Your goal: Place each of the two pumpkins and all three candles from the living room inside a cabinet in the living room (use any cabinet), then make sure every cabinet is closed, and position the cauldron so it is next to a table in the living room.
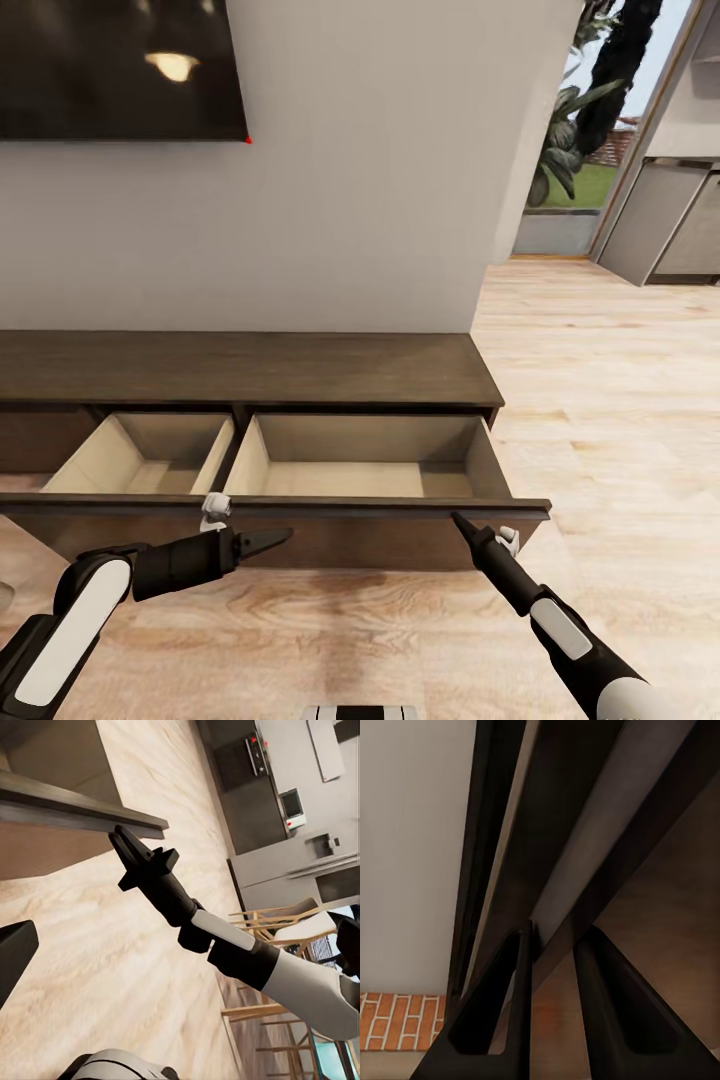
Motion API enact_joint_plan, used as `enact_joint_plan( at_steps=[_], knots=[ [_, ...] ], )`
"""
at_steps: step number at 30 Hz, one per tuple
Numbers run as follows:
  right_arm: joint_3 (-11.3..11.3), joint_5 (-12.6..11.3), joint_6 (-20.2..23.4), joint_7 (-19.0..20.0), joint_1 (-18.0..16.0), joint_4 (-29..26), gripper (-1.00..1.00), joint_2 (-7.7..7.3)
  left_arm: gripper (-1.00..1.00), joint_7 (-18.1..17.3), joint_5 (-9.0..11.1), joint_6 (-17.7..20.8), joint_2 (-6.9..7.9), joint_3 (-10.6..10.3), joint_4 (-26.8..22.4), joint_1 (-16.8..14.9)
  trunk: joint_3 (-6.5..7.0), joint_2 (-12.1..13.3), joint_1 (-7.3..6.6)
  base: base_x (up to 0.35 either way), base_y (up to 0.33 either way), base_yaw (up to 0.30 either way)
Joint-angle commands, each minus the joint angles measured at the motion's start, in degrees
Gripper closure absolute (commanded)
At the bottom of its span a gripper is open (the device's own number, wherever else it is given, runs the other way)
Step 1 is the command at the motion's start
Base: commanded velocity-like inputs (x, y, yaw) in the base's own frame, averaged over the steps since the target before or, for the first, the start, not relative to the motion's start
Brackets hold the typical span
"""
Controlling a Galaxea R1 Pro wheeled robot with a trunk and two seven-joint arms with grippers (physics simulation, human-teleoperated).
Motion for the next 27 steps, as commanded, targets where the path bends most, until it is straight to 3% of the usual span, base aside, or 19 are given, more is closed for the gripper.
enact_joint_plan(
  at_steps=[1, 6, 27],
  knots=[
    [0.0, -1.3, 0.8, 0.5, 0.1, -0.2, 1.0, -0.1, -1.0, -0.5, 0.0, 0.2, 0.06, 0.0, 0.0, 0.0, -0.05, 0.0, -0.03, -0.001, 0.0, 0.0],
    [0.0, -1.3, 0.8, 0.5, 0.1, -0.2, 1.0, -0.1, -1.0, -2.2, 0.0, 0.2, 0.13, 0.1, 0.0, 0.0, -0.05, 0.0, -0.03, -0.058, 0.0, 0.0],
    [0.0, -1.3, 0.8, 0.6, 0.1, -0.2, 1.0, -0.1, -1.0, -2.3, 0.0, 0.2, 0.13, 0.1, 0.1, 0.0, -0.05, 0.0, -0.03, -0.005, 0.0, 0.0]
  ],
)
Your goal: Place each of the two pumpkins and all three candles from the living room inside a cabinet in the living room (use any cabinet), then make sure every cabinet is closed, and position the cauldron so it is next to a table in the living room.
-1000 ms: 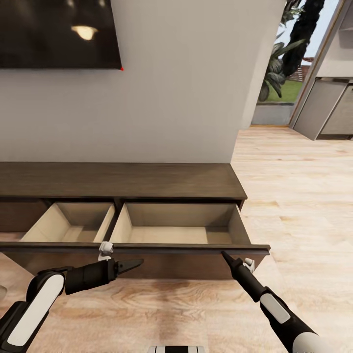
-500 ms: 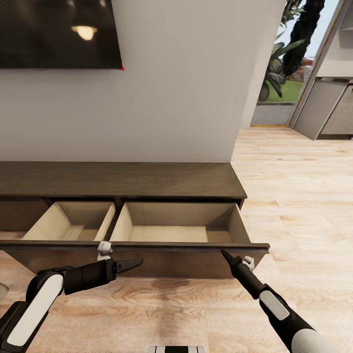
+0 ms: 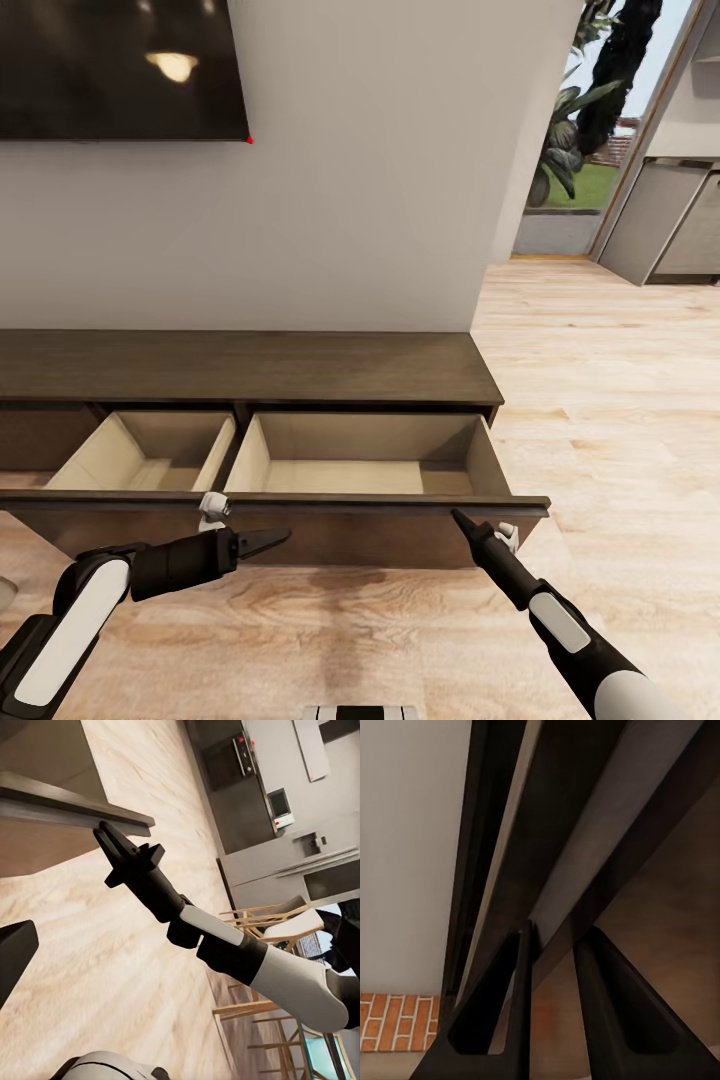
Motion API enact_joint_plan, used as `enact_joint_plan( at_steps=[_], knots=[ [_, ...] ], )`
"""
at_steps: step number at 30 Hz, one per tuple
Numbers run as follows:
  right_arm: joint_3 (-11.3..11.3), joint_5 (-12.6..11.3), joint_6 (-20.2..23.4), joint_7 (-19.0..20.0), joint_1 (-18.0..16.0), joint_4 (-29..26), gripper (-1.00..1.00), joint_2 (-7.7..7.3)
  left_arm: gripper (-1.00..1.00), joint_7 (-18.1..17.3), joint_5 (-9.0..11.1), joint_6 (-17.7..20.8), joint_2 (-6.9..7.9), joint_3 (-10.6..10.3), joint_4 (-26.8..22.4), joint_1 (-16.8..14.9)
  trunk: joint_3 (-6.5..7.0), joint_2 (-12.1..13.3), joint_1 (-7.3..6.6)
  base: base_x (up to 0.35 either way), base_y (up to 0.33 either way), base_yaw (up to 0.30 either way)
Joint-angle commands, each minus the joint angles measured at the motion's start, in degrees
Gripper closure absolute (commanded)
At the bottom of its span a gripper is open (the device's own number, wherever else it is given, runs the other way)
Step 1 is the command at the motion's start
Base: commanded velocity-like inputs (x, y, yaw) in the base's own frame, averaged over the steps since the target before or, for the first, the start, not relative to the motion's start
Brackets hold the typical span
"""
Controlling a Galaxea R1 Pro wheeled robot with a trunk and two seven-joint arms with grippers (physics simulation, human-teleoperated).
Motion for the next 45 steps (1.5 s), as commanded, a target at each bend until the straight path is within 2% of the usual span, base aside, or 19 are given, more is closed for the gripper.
enact_joint_plan(
  at_steps=[1, 5, 6, 22, 45],
  knots=[
    [-0.1, -1.4, 0.7, 2.4, 0.9, -0.1, 1.0, -0.12, -1.0, -0.1, 0.1, 0.2, 0.04, 0.0, 0.0, 0.0, -0.05, 0.0, -0.03, 0.0, 0.0, 0.0],
    [-0.1, -1.4, 0.7, 2.5, 0.9, -0.1, 1.0, -0.12, -1.0, -0.1, 0.1, 0.2, 0.04, 0.0, 0.0, 0.0, -0.05, 0.0, -0.03, 0.0, 0.0, 0.0],
    [-0.1, -1.4, 0.7, 2.5, 0.9, -0.1, -1.0, -0.12, -1.0, -0.1, 0.1, 0.2, 0.04, 0.1, 0.0, 0.0, -0.05, 0.0, -0.03, 0.0, 0.0, 0.0],
    [-0.1, -1.6, 1.0, 2.4, 0.9, -0.1, -1.0, -0.12, -1.0, -0.1, 0.1, 0.2, 0.04, 0.1, 0.0, 0.0, -0.05, 0.0, -0.03, -0.018, 0.0, 0.0],
    [-0.1, -1.5, 1.2, 1.8, 0.9, 0.0, -1.0, -0.12, -1.0, -0.1, 0.1, 0.2, 0.04, 0.1, 0.0, 0.0, -0.05, 0.0, -0.03, -0.239, 0.0, 0.0]
  ],
)
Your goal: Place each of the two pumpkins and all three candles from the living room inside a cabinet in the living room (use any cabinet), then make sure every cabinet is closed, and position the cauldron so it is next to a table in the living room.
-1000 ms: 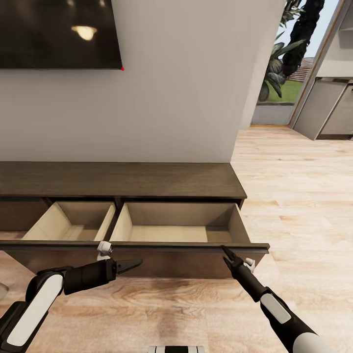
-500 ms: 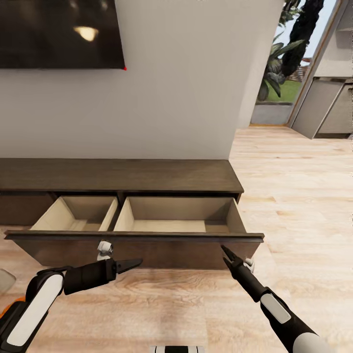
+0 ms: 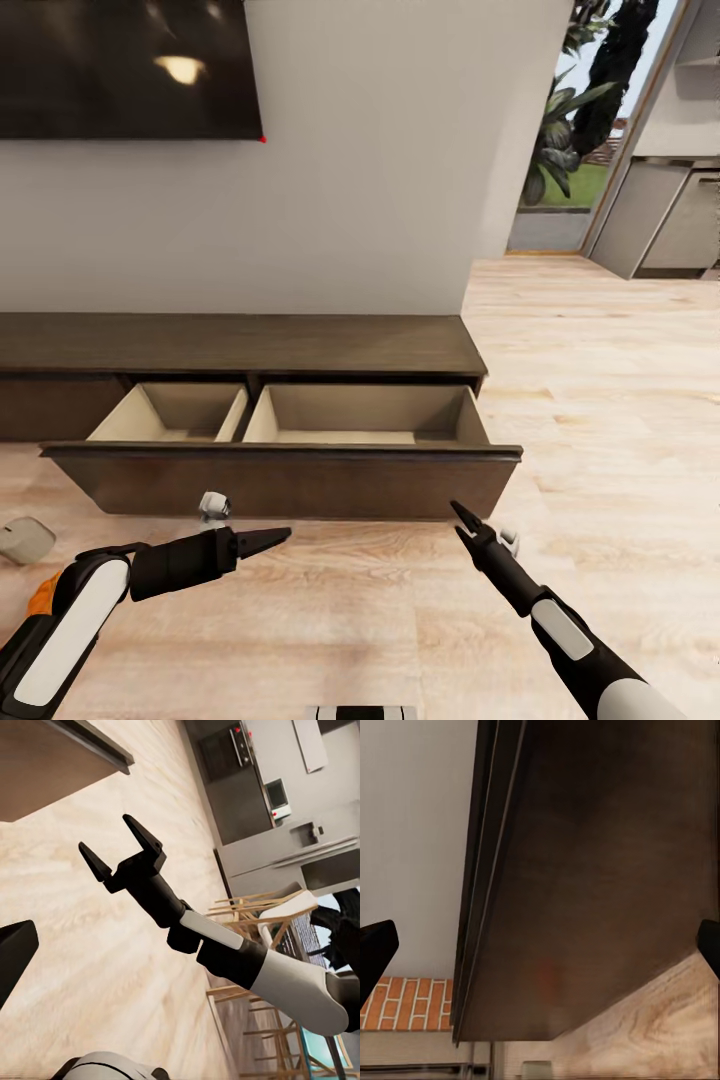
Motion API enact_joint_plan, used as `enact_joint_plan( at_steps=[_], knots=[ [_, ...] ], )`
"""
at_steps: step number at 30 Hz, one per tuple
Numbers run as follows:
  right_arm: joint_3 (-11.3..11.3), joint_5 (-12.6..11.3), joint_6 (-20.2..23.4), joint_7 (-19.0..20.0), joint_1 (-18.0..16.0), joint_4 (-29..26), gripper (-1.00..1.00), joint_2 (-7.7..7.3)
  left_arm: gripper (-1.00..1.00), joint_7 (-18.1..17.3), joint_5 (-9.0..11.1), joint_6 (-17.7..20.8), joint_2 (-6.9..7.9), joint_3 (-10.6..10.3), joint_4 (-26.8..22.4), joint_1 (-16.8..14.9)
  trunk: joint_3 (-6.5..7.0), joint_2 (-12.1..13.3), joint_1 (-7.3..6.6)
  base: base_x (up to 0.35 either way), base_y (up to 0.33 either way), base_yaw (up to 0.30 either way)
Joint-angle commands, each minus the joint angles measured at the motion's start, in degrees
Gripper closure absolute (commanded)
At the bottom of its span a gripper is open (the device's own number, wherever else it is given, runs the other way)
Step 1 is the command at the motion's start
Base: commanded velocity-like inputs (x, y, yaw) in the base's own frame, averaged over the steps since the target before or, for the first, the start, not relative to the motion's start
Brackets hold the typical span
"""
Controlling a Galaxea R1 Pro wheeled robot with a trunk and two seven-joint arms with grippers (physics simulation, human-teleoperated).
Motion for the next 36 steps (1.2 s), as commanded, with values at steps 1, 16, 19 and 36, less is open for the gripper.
enact_joint_plan(
  at_steps=[1, 16, 19, 36],
  knots=[
    [0.2, -0.6, 0.4, 0.1, 0.0, 0.0, -1.0, -0.05, -1.0, -0.1, 0.1, 0.2, 0.03, 0.0, 0.0, 0.0, -0.04, 0.0, -0.03, -0.183, 0.0, 0.0],
    [0.2, -1.0, 0.6, 0.0, 0.0, 0.0, -1.0, -0.05, -1.0, -0.1, 0.1, 0.3, 0.03, 2.6, 0.1, 0.0, -0.04, 0.0, -0.03, -0.102, 0.0, 0.0],
    [0.2, -1.0, 0.6, 0.0, 0.0, 0.1, -1.0, -0.05, -1.0, -0.1, 0.2, 0.3, -0.02, 3.2, 0.0, 0.0, -0.04, 0.0, -0.03, 0.0, 0.0, 0.0],
    [0.6, -1.1, 1.8, -2.1, 0.0, 0.4, -1.0, -0.05, -1.0, 0.5, 1.0, 0.6, 0.47, 2.9, 0.3, -1.6, 3.72, 0.2, -0.47, 0.0, 0.0, 0.0]
  ],
)
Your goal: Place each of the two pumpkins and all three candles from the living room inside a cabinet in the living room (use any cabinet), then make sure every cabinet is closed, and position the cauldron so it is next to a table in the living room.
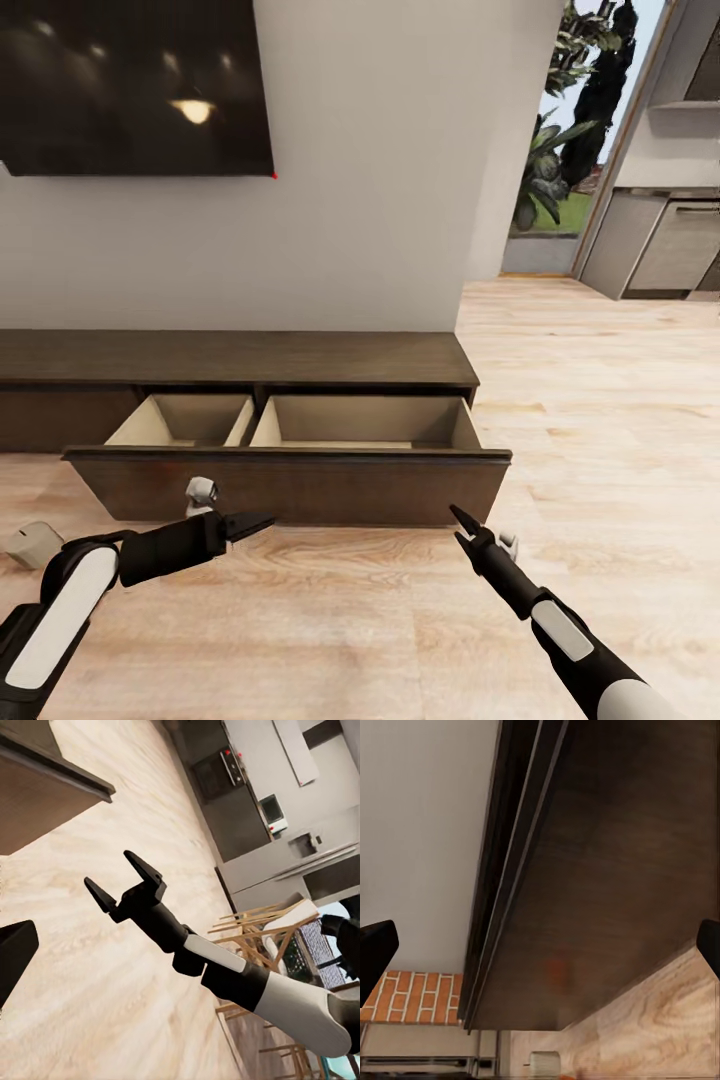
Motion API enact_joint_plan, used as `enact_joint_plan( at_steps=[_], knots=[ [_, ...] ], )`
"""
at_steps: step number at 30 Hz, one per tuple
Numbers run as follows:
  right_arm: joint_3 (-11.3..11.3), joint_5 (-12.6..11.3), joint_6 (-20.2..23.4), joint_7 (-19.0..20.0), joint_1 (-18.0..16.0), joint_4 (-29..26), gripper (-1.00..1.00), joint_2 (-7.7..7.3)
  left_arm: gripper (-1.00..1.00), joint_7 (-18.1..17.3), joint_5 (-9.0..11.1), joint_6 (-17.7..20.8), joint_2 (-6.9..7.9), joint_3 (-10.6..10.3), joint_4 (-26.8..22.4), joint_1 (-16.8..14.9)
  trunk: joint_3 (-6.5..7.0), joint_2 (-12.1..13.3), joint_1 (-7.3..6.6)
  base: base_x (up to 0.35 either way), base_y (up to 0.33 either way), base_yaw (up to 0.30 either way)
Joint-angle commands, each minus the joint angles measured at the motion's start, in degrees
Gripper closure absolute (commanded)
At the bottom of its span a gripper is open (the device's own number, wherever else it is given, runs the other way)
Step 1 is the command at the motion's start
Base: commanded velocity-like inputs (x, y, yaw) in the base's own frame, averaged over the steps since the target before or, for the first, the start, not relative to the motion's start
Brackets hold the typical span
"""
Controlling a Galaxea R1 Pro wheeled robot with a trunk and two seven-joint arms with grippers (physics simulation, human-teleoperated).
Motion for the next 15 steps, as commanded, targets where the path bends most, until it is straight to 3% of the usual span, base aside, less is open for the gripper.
enact_joint_plan(
  at_steps=[1, 3, 8, 15],
  knots=[
    [0.3, -0.6, 0.5, -0.5, 0.0, 0.1, -1.0, -0.04, -1.0, -0.1, 0.1, 0.2, 0.15, -0.1, 0.1, -0.1, 0.18, 0.0, -0.03, 0.0, 0.0, 0.0],
    [0.4, -0.5, 0.5, -2.5, 0.0, 0.2, -1.0, 0.01, -1.0, -0.1, 0.2, 0.2, 0.29, -0.1, 0.1, -0.1, 0.62, 0.0, -0.09, -0.069, 0.0, 0.0],
    [0.5, -0.1, 0.5, -12.0, 0.0, 0.0, -1.0, 0.06, -1.0, -0.1, 0.3, 0.2, 0.38, -2.0, 0.0, -0.2, 1.52, 2.0, -1.18, -0.291, 0.0, 0.0],
    [0.5, -0.3, 0.6, -14.0, 0.0, 0.2, -1.0, 0.41, -1.0, -0.2, 0.4, 0.2, 1.13, -2.3, 0.0, -0.3, 2.78, 4.8, -2.72, -0.153, 0.0, 0.0]
  ],
)
